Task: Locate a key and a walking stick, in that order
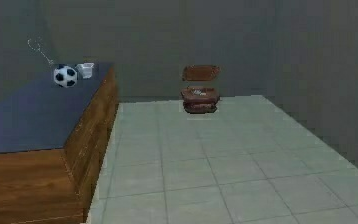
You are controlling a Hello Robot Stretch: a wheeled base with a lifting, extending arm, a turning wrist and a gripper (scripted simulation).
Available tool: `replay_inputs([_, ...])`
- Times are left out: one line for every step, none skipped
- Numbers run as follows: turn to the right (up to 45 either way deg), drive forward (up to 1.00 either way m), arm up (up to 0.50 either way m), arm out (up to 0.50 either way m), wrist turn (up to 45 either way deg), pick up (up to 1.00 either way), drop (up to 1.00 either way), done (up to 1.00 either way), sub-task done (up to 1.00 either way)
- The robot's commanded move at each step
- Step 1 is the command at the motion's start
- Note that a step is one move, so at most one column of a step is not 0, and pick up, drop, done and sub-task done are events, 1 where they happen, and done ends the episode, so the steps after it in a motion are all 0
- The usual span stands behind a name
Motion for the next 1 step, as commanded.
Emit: replay_inputs([0.0,0.9,0.0,0.0,0.0,0.0,0.0,0.0,0.0])
